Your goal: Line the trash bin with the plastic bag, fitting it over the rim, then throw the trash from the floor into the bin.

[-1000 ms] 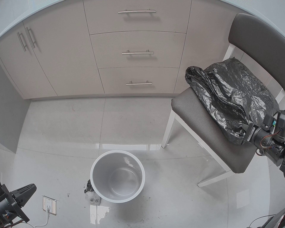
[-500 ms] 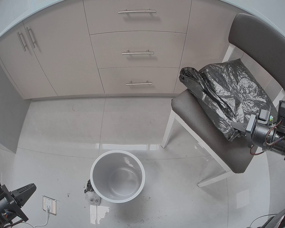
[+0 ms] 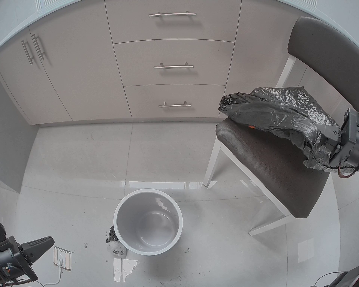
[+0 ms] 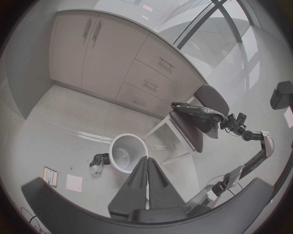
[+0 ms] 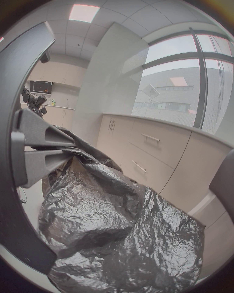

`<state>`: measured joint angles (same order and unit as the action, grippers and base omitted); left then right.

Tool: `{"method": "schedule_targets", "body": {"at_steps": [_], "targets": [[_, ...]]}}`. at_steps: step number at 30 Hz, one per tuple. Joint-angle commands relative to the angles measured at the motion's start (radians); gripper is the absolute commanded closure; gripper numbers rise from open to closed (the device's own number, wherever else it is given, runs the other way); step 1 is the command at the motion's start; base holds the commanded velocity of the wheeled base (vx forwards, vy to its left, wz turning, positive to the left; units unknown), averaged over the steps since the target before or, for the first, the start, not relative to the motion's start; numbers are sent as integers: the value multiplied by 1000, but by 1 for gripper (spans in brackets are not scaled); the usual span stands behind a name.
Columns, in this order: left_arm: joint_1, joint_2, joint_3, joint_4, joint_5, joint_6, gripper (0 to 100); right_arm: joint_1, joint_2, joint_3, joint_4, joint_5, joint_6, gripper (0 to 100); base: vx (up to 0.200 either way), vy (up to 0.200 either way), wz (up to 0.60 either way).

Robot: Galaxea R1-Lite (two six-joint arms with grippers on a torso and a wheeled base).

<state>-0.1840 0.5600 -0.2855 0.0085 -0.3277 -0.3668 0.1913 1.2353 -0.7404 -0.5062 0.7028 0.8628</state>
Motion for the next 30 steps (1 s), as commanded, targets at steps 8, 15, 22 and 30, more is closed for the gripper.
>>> {"method": "schedule_targets", "body": {"at_steps": [8,15,22,30], "targets": [[-184,251,-129,-223,-4,-296,100,60,-94,-181,207,-2,-4,100,0,0,0],[-199,391,-285,-222,-94,-368,100,91,-123,-258,265,0,-4,100,0,0,0],[-218,540,-363,-231,-148,-366,0,132,-134,-289,278,0,-10,100,0,0,0],[-288,722,-434,-245,-156,-368,0,151,-171,-293,294,0,-10,100,0,0,0]]}}
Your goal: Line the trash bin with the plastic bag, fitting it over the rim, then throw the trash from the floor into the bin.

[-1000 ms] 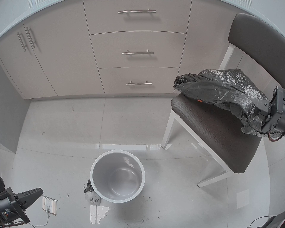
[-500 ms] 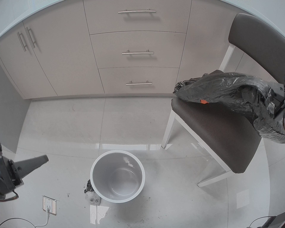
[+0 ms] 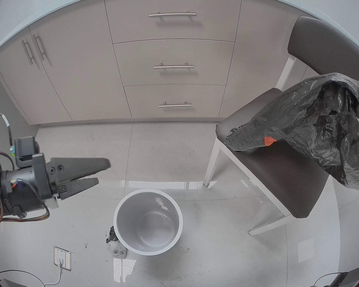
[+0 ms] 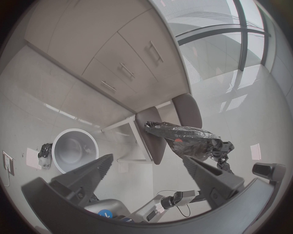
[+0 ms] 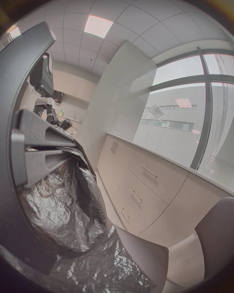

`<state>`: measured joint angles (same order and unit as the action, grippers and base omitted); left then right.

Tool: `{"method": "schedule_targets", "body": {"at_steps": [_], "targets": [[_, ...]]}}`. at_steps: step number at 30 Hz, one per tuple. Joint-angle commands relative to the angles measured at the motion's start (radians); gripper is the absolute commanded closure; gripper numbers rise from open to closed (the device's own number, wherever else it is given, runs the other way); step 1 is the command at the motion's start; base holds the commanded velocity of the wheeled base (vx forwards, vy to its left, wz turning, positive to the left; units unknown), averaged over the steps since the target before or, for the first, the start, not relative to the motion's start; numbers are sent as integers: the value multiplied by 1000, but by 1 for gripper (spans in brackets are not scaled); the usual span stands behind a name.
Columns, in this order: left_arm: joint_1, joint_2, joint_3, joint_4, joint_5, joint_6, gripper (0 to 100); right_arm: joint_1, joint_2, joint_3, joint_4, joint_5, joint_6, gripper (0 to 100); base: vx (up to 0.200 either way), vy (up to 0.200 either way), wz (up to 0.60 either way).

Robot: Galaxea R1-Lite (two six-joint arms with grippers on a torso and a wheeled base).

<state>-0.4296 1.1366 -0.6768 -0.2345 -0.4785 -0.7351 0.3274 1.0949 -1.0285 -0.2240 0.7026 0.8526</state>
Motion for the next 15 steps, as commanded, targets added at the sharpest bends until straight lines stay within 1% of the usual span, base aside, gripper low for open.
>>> {"method": "schedule_targets", "body": {"at_steps": [1,2,3,4,5,6,9,10,11,13,14,15], "targets": [[-54,187,-58,-2,-25,0,0,16,-36,-5,17,0,0,100,0,0,0],[-55,216,-75,-2,-51,-1,0,16,-41,-5,18,2,0,100,0,0,0],[-55,216,-75,-2,-51,-1,0,16,-41,-5,18,2,0,100,0,0,0],[-55,278,-121,0,-111,-7,0,16,-49,-5,18,2,0,100,0,0,0],[-55,313,-150,0,-135,-21,0,16,-55,-5,18,2,0,100,0,0,0],[-55,331,-170,0,-146,-32,0,16,-59,-7,18,2,0,100,0,0,0],[-67,416,-277,1,-176,-121,0,16,-81,-7,18,3,2,100,0,0,0],[-69,419,-282,1,-178,-124,0,16,-81,-7,18,3,2,100,0,0,0],[-80,448,-333,0,-203,-165,0,16,-92,-7,18,5,2,100,0,0,0],[-81,453,-340,0,-207,-170,0,16,-93,-7,18,5,2,100,0,0,0],[-98,496,-382,-3,-224,-176,0,16,-102,-7,17,23,2,100,0,0,0],[-113,517,-399,-5,-224,-175,0,16,-110,-7,17,35,3,100,0,0,0]]}}
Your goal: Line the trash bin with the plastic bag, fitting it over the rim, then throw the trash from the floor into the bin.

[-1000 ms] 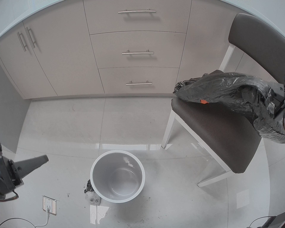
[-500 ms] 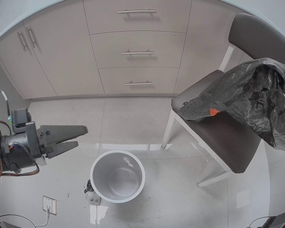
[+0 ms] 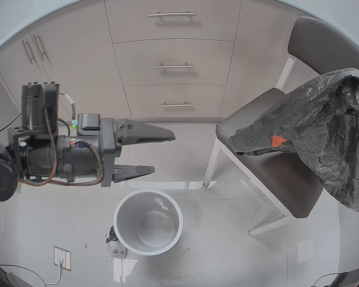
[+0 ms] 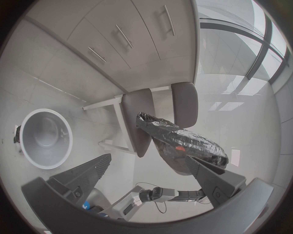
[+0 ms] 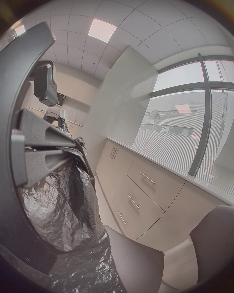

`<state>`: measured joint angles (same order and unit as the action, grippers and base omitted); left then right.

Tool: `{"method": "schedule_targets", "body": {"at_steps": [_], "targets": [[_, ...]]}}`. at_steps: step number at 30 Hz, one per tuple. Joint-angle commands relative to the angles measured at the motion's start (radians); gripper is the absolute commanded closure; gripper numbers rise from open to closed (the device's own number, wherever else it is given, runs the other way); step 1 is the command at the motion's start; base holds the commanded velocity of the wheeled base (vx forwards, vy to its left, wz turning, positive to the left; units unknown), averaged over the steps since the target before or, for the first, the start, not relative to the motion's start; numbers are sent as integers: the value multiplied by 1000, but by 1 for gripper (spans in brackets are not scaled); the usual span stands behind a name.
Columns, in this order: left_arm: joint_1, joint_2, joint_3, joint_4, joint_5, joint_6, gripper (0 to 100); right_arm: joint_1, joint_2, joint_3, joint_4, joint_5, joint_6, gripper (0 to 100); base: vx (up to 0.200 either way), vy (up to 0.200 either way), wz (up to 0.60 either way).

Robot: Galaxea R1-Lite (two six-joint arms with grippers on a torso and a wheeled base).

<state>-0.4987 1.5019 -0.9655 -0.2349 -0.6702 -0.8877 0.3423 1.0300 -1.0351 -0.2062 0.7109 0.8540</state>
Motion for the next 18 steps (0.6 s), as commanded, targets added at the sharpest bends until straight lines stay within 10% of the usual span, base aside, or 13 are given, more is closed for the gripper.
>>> {"method": "schedule_targets", "body": {"at_steps": [1,18], "targets": [[-54,169,-128,-6,-32,-24,0,1,-51,0,-1,36,2,100,0,0,0],[-139,457,-392,-44,-12,-30,0,1,-84,1,-1,114,3,100,0,0,0]]}}
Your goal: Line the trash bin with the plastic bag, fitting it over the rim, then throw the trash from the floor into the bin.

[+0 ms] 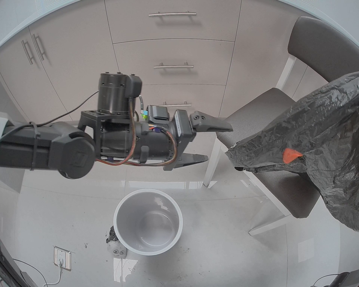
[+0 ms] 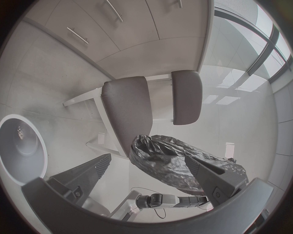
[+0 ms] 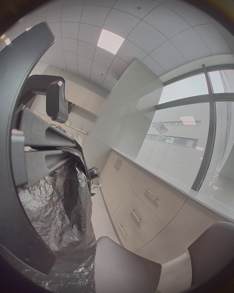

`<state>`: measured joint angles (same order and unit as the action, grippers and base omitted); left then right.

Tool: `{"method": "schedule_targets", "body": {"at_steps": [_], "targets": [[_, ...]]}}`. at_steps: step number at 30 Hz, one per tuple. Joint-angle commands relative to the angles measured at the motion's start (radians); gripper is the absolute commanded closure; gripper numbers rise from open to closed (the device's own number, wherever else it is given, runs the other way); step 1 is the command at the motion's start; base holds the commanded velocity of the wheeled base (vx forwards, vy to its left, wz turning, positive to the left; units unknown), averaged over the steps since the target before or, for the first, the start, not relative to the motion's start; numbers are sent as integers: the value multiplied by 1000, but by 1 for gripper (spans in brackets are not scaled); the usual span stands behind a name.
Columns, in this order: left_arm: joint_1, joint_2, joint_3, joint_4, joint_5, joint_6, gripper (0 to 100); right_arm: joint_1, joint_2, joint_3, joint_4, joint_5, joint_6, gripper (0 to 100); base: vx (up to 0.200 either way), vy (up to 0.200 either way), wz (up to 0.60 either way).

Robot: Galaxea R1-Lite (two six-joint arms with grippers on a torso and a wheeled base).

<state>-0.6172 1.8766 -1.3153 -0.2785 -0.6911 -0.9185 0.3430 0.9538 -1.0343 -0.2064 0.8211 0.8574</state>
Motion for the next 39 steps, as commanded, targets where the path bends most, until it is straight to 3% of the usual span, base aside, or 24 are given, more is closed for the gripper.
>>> {"method": "schedule_targets", "body": {"at_steps": [1,16,29,39], "targets": [[-24,98,-53,-1,18,1,0,1,-7,3,-1,4,0,100,0,0,0],[-61,159,-79,-1,22,9,0,-1,-21,22,-1,4,-1,100,0,0,0],[-171,199,-114,-1,22,9,0,1,-20,22,-1,7,-1,100,0,0,0],[-210,130,15,-1,42,10,0,-1,-18,22,-2,4,-3,100,0,0,0]]}}
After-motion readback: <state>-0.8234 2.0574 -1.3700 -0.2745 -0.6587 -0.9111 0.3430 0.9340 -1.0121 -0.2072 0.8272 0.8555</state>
